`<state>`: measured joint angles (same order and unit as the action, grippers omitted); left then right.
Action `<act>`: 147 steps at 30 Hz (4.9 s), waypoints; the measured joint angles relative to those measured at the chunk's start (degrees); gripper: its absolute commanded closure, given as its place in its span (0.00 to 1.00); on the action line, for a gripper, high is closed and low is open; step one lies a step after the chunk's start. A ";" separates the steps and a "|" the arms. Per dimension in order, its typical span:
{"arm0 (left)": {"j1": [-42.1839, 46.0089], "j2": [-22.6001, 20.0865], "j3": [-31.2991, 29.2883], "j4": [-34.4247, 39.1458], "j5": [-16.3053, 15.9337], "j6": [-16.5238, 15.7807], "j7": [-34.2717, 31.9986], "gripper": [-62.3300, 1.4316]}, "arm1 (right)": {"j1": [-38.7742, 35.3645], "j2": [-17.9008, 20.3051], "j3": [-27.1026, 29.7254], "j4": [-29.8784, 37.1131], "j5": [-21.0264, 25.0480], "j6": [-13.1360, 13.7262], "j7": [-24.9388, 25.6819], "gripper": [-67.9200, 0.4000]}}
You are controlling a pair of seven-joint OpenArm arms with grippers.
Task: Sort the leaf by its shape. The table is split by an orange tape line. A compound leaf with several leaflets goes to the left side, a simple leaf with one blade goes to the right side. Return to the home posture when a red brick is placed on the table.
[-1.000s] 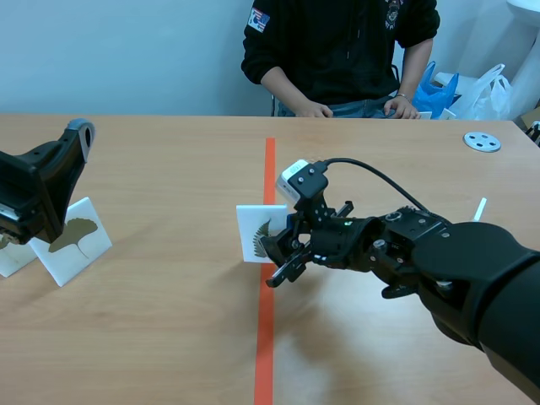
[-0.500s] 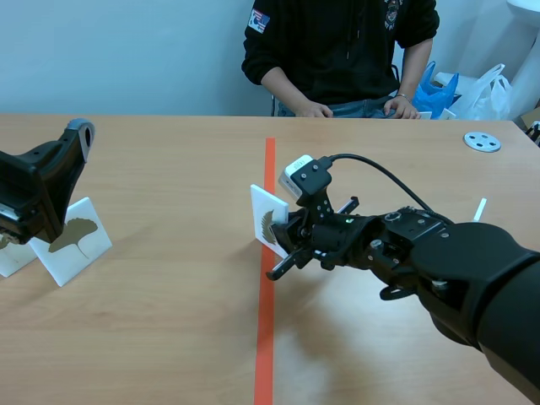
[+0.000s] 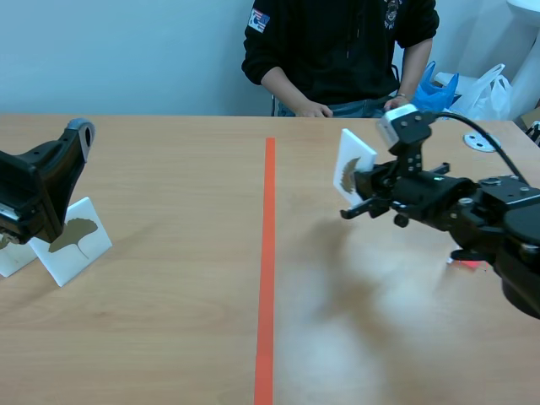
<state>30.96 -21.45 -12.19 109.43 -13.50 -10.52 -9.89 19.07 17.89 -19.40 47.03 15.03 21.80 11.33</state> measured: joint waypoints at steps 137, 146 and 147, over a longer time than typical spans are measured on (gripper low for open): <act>0.00 -1.42 0.00 0.00 0.00 -1.68 0.24 0.00 | -39.43 14.19 50.77 53.68 25.81 9.29 -9.09 0.12; 0.00 -1.42 0.00 0.00 0.00 -1.68 0.24 0.00 | -39.43 14.19 50.77 53.68 25.79 9.29 -10.08 0.12; 0.00 -1.42 0.00 0.00 0.00 -1.68 0.24 0.00 | -39.43 14.19 50.77 53.68 25.79 9.29 -10.21 0.12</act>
<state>30.96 -22.87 -12.19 109.43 -13.50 -12.21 -9.65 -20.36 32.08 31.38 100.71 40.82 31.09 1.13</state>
